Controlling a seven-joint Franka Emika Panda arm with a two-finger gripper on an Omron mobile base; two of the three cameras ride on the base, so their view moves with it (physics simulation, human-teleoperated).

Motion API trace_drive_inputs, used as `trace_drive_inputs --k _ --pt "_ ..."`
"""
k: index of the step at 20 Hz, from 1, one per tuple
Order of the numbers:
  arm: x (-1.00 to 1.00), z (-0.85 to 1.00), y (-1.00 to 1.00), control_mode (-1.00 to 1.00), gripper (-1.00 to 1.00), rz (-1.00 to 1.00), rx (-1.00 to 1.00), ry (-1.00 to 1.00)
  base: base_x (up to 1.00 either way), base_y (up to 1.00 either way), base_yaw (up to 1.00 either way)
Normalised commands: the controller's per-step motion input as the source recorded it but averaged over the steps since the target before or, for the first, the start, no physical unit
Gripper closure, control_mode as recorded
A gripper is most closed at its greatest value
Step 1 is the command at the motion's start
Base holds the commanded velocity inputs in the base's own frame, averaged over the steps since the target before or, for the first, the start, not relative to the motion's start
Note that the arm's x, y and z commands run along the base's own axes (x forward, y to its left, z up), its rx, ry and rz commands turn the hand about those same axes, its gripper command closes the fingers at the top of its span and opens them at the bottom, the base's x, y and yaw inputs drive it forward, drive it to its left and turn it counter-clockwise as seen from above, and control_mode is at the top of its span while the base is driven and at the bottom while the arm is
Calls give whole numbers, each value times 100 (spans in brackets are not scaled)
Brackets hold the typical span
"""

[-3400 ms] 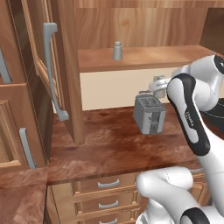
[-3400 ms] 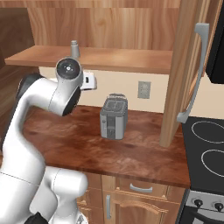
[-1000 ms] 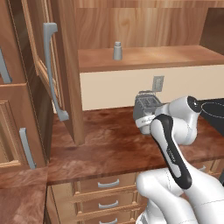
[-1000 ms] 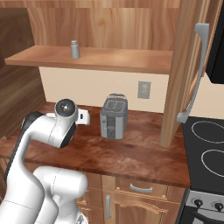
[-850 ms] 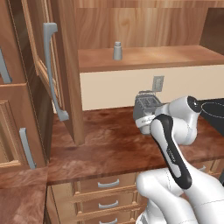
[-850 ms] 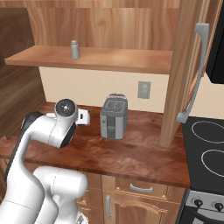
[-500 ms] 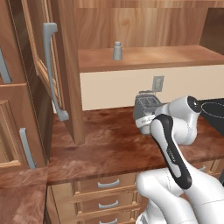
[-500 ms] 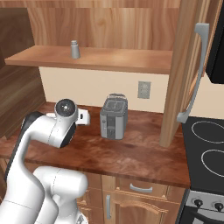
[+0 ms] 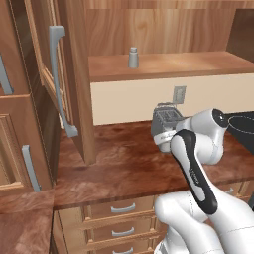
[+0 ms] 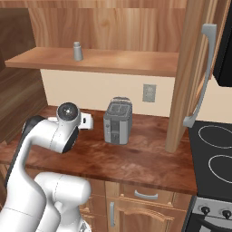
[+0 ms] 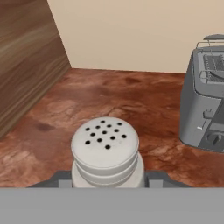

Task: Move the shaker and shaker from the cabinet to the dining counter.

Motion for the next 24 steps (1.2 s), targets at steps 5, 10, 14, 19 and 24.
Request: trace_drive_inputs --k 5,10,14,19,24 --pt "0 0 0 100 100 0 0 0 0 0 0" --pt "0 0 0 100 100 0 0 0 -5 0 1" --pt "0 0 0 100 100 0 0 0 -56 0 8" --pt "0 0 0 100 100 0 0 0 -66 0 1" --pt "0 0 0 100 100 0 0 0 -61 0 0"
